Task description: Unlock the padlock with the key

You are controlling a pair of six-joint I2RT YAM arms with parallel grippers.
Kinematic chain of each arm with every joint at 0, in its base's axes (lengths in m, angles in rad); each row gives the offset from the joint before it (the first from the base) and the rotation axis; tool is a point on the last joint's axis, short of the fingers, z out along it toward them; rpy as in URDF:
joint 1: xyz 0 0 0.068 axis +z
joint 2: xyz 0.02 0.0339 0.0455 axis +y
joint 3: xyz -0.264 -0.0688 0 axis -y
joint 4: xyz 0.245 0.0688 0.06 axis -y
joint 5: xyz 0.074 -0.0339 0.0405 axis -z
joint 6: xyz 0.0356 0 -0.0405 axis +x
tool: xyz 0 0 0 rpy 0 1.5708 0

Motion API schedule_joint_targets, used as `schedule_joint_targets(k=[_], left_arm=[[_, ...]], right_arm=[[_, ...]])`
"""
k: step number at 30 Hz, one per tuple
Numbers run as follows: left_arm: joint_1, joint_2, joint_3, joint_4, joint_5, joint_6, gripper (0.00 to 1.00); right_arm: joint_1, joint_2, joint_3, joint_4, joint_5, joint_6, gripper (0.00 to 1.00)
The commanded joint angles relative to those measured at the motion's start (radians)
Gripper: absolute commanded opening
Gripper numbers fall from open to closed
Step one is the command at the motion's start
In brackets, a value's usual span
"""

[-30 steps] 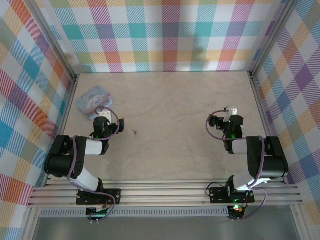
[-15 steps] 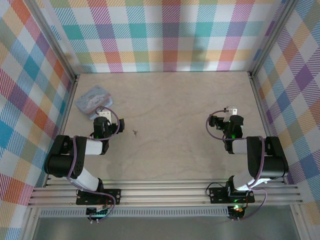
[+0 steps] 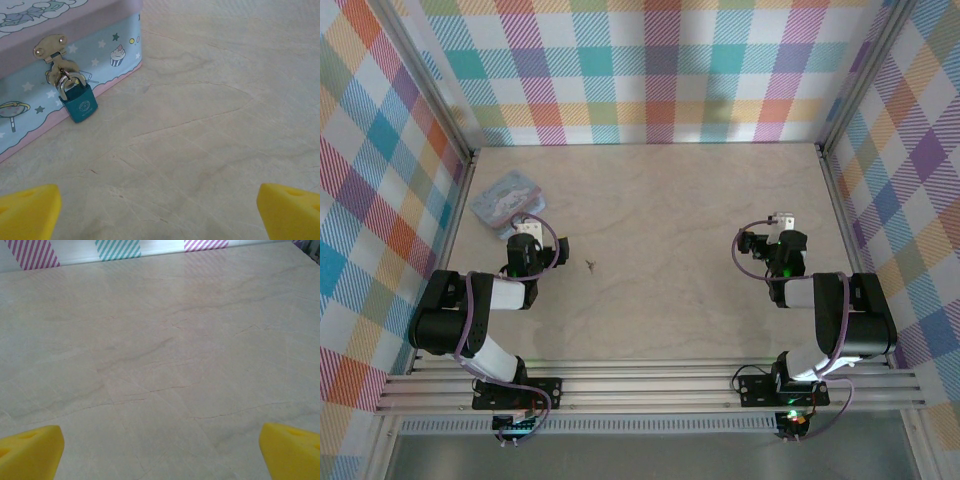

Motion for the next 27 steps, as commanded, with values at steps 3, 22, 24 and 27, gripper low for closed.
schedule_joint_targets(k=[3,22,24,27], left_arm=[[0.012,-0.003,0.015,0.039,0.015,-0.009,1.00],[0.038,-0.092,0.671,-1.250,-0.218,-0.278,1.00],[0.072,-0.045,0.787,-1.397,-0.196,-0.340,1.00],[0.157,-0.023,0.872,-1.483,-0.119,-0.465,1.00]], right_arm=[[0.006,0.007,0.018,0.008,-0.009,-0.009,1.00],[0.007,-0.183,0.324,-0.704,0.006,0.110,1.00],[0.009,-0.168,0.405,-0.822,0.010,0.178,1.00],[0.019,-0.132,0.510,-0.950,0.013,0.239,1.00]])
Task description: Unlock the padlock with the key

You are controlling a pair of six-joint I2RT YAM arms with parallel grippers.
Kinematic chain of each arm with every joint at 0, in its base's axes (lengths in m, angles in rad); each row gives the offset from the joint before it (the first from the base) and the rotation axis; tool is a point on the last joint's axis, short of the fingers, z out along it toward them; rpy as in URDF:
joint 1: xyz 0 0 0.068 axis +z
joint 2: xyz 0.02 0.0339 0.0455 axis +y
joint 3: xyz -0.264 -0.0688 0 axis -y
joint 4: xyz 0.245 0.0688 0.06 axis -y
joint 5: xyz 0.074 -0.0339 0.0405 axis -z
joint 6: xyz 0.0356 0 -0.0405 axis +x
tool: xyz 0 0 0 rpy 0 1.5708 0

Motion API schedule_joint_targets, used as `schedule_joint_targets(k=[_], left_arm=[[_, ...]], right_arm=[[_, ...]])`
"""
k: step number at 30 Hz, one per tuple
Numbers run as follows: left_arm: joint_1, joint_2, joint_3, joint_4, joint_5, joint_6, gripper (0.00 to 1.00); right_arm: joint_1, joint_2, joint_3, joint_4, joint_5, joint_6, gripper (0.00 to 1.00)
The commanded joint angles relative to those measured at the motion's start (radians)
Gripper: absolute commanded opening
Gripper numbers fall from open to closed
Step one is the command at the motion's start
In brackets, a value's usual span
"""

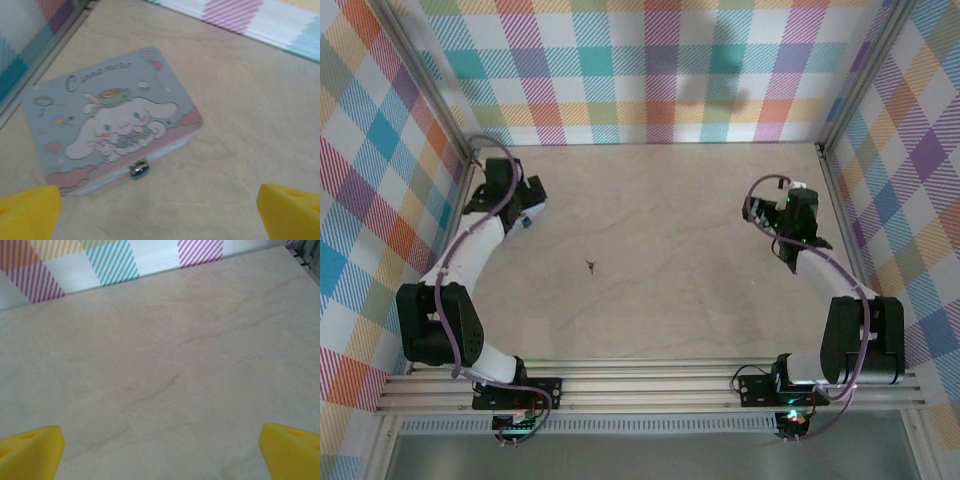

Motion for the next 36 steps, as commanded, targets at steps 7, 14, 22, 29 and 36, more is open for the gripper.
schedule_joint_targets(k=[7,14,22,29,36], left_arm=[[0.299,0.098,0.066,-0.283,0.323,-0.313,0.95],[0.376,0.218,0.091,-0.183,0.447,-0.332,0.75],[0.392,0.333,0.163,-0.115,0.489,-0.326,0.69],[0.391,0.428,0.215,-0.106,0.569,-0.258,0.47],[0.362,0.411,0.151,-0.122,0.609,-0.192,0.32]], right_arm=[[0.095,0.172,0.308,-0.455,-0.035,0.158,1.00],[0.236,0.268,0.398,-0.462,-0.108,0.196,1.00],[0.313,0.385,0.513,-0.472,-0.149,0.193,1.00],[0.319,0.476,0.632,-0.500,-0.174,0.200,1.00],[0.321,0.518,0.696,-0.529,-0.196,0.177,1.00]])
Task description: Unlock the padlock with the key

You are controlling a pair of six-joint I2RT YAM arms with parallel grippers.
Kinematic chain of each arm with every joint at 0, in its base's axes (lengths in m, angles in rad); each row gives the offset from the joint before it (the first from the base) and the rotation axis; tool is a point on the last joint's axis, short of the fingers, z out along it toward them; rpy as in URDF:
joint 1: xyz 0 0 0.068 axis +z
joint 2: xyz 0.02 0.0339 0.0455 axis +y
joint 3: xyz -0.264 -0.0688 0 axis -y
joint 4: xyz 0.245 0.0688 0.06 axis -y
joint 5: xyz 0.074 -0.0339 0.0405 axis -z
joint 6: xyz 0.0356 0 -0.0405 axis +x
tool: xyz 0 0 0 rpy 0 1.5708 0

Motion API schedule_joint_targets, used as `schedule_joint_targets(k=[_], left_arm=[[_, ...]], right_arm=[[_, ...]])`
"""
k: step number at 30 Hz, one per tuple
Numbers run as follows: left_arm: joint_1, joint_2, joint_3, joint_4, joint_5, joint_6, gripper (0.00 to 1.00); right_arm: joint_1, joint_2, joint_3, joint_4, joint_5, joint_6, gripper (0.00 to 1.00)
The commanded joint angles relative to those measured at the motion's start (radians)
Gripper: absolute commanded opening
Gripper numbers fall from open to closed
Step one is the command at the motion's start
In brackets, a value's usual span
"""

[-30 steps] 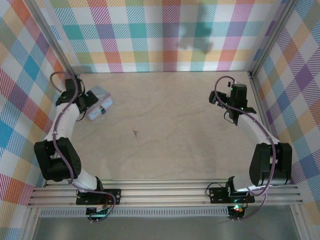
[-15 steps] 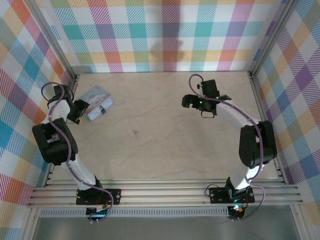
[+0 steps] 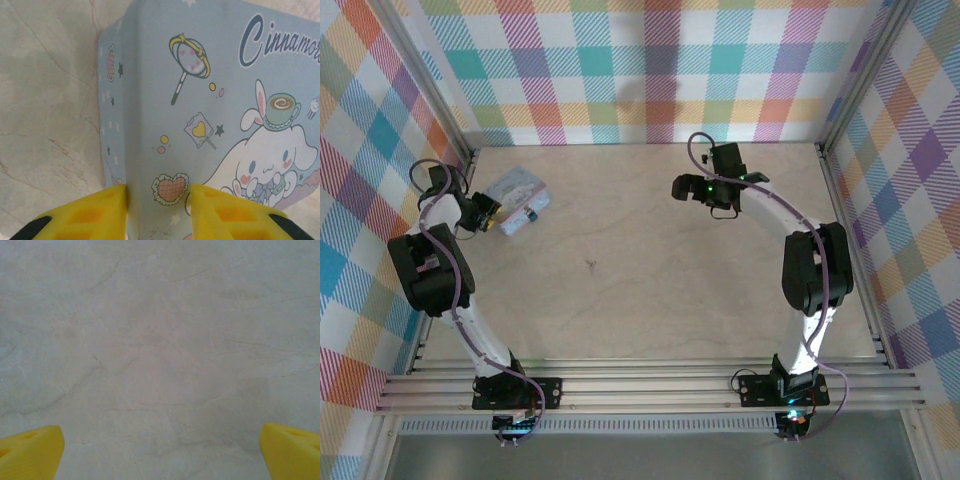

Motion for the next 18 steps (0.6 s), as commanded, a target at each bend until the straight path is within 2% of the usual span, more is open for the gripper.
schedule_joint_targets(k=[1,8,18], left_arm=[[-0.025,-0.006,-0.041,-0.038,0.037,0.069,0.31],[-0.159,-0.013,-0.064,-0.073,0.055,0.138,0.29],[-0.371,0.019,-0.003,-0.124,0.015,0.202,0.26]], right_arm=[[0.004,0.007,0.031,-0.039,-0.029,-0.015,1.00],[0.004,-0.024,0.003,-0.061,-0.027,-0.043,1.00],[0.003,-0.076,-0.011,-0.135,-0.029,-0.077,1.00]])
